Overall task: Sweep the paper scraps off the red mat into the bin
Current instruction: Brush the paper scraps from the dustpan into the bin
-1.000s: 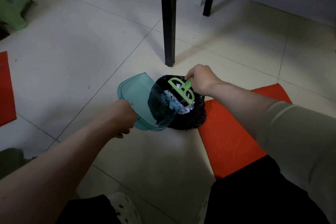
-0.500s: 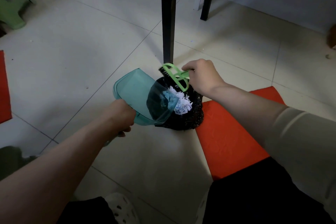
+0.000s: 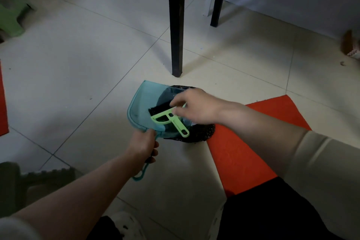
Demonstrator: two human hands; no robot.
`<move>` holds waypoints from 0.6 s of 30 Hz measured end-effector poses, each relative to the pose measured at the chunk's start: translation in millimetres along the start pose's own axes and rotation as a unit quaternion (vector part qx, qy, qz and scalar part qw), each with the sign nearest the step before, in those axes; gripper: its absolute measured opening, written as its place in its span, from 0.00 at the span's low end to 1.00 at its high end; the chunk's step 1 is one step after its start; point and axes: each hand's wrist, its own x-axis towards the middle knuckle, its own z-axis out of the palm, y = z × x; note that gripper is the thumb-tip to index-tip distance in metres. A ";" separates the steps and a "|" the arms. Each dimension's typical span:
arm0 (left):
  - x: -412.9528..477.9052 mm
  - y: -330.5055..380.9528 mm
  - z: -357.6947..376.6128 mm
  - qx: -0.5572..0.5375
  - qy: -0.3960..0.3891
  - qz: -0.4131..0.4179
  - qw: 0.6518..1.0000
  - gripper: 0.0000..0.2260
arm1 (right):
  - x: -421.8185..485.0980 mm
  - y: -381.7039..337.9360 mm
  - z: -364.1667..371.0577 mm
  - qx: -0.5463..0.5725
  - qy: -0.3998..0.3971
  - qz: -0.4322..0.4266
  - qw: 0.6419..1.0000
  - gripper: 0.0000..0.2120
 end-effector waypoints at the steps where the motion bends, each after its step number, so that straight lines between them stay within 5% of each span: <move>1: 0.7 -4.6 3.0 -0.007 0.003 0.003 1.000 0.10 | 0.3 2.8 -7.6 0.013 0.042 0.015 0.999 0.13; 6: 16.2 -14.3 23.8 -0.021 0.005 0.036 0.999 0.11 | -2.4 16.3 -33.7 0.013 0.162 0.091 0.983 0.16; 18: 73.4 -13.5 75.5 -0.033 -0.016 0.007 0.999 0.12 | -13.9 56.4 -45.8 0.048 0.183 0.185 0.964 0.19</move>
